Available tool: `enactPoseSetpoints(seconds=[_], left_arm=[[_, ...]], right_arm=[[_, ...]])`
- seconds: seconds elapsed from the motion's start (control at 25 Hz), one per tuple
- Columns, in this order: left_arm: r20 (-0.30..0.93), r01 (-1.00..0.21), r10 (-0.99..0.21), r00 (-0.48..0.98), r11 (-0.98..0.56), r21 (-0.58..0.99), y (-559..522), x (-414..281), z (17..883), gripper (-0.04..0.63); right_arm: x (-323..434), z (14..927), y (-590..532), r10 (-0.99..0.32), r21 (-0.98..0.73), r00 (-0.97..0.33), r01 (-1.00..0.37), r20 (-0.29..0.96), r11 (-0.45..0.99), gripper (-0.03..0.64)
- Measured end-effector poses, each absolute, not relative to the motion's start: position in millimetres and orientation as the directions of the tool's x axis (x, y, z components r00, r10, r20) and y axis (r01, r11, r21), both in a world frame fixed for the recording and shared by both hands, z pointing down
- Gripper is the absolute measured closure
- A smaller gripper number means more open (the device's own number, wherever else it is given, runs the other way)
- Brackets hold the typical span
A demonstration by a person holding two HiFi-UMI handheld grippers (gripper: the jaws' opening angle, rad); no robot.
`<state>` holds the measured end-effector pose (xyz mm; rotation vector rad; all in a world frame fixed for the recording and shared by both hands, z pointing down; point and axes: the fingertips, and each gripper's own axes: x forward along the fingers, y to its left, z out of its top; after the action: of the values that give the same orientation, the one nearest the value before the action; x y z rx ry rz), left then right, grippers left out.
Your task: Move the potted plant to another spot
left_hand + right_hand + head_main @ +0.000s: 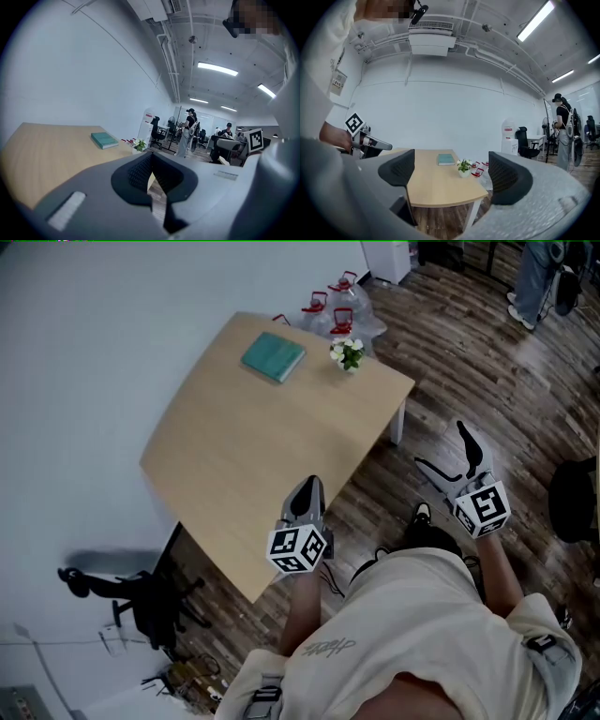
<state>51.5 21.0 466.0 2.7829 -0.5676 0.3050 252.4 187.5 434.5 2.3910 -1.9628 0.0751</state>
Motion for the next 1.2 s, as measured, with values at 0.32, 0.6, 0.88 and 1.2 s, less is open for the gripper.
enactPoseSetpoints(seconds=[0.32,0.6,0.88,1.2], left_arm=[[0.256,-0.498,-0.438,0.862,-0.827,0.261,14.6,110.3,465.6,0.577],[0.293,-0.537,-0.46,0.838,-0.789,0.297,15.2,147.6,468.8,0.577],[0.36,-0.575,-0.467,0.808,-0.758,0.308,16.4,155.0,490.1,0.577],[0.34,-0.538,-0.432,0.835,-0.77,0.342,-11.8,179.1,497.0,0.577]], right_arm=[[322.0,445.9,164.6,-0.992,-0.011,0.074,-0.997,0.101,-0.076,0.13],[368.0,465.6,141.1,-0.993,-0.046,-0.006,-0.999,0.118,0.001,0.13],[363.8,493.4,127.0,-0.982,-0.056,-0.088,-0.995,0.166,0.08,0.13],[367.5,513.2,109.1,-0.969,-0.032,-0.082,-0.997,0.231,0.077,0.13]])
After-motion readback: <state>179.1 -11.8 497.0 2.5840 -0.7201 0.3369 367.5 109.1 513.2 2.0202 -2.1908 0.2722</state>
